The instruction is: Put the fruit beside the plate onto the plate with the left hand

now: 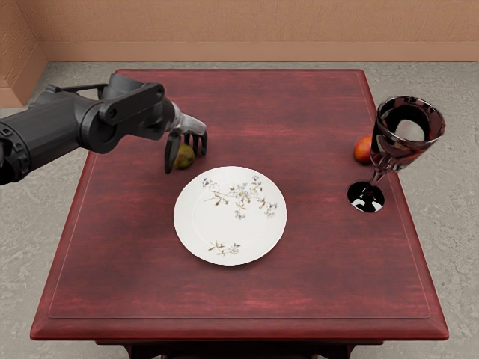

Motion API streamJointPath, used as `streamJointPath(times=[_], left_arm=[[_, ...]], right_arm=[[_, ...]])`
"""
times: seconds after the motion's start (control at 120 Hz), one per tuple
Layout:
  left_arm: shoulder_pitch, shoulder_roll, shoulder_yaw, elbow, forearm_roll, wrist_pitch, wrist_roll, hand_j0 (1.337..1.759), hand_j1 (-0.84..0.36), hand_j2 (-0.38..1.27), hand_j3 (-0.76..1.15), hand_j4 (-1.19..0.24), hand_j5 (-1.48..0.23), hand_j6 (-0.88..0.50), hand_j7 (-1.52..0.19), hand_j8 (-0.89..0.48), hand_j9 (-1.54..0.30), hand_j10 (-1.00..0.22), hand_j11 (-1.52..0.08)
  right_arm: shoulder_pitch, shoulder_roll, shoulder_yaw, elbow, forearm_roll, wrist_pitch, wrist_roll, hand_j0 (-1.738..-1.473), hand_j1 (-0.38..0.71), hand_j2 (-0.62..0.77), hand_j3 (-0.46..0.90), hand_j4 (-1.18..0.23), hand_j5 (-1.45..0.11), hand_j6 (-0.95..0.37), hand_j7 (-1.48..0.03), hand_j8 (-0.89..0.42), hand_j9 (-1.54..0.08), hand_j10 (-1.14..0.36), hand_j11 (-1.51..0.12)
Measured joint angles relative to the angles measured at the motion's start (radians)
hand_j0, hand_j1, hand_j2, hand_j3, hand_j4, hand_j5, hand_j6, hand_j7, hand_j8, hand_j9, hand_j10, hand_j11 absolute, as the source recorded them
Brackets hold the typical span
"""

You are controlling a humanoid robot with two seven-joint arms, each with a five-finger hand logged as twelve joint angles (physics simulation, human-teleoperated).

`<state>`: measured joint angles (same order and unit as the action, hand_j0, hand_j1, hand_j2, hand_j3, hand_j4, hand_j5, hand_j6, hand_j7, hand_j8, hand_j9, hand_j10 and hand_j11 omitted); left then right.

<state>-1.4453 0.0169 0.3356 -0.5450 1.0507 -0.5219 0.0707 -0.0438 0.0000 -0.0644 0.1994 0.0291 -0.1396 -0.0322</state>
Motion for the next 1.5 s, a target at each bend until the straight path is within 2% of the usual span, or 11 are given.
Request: streamJointPath(times=[0.608,0.792,0.992,1.292,1.325,1.5], left_arm=[[0.008,0.003,-0.003,-0.007,0.001,0.004,-0.002,1.658,-0.24,0.1,0.0,-0.5,-0.64,-0.5,-0.64,-0.46,-0.64,-0.5,-0.64],[0.009,0.003,-0.003,-0.012,0.003,0.004,-0.002,1.658,-0.24,0.17,0.0,-0.52,-0.66,-0.52,-0.65,-0.5,-0.66,-0.54,-0.67],[0.009,0.006,-0.002,-0.015,-0.004,0.004,-0.002,1.657,-0.26,0.24,0.0,-0.56,-0.71,-0.56,-0.71,-0.49,-0.71,-0.53,-0.72],[0.009,0.009,-0.002,-0.014,-0.014,0.002,-0.002,1.656,-0.28,0.36,0.0,-0.64,-0.85,-0.54,-0.84,-0.44,-0.84,-0.5,-0.85],[0.008,0.009,-0.003,-0.015,-0.016,0.002,-0.002,1.656,-0.29,0.38,0.0,-0.65,-0.85,-0.54,-0.85,-0.47,-0.85,-0.49,-0.85],[-0.009,0.032,-0.004,-0.044,-0.046,-0.001,-0.002,1.656,-0.3,0.39,0.0,-0.66,-0.89,-0.52,-0.88,-0.44,-0.88,-0.53,-0.88]], right_arm=[[0.0,0.0,0.0,0.0,0.0,0.0,0.0,-1.658,-0.31,-0.01,0.0,-0.03,-0.04,-0.03,-0.04,-0.03,-0.04,-0.03,-0.04],[0.0,0.0,0.0,0.0,0.0,0.0,0.0,-1.658,-0.31,-0.01,0.0,-0.03,-0.04,-0.03,-0.04,-0.03,-0.04,-0.03,-0.04],[0.0,0.0,0.0,0.0,0.0,0.0,0.0,-1.658,-0.31,-0.01,0.0,-0.03,-0.04,-0.03,-0.04,-0.03,-0.04,-0.03,-0.04],[0.0,0.0,0.0,0.0,0.0,0.0,0.0,-1.658,-0.31,-0.01,0.0,-0.03,-0.04,-0.03,-0.04,-0.03,-0.04,-0.03,-0.04],[0.0,0.0,0.0,0.0,0.0,0.0,0.0,-1.658,-0.31,-0.01,0.0,-0.03,-0.04,-0.03,-0.04,-0.03,-0.04,-0.03,-0.04],[0.0,0.0,0.0,0.0,0.0,0.0,0.0,-1.658,-0.31,-0.01,0.0,-0.03,-0.04,-0.03,-0.04,-0.03,-0.04,-0.03,-0.04]])
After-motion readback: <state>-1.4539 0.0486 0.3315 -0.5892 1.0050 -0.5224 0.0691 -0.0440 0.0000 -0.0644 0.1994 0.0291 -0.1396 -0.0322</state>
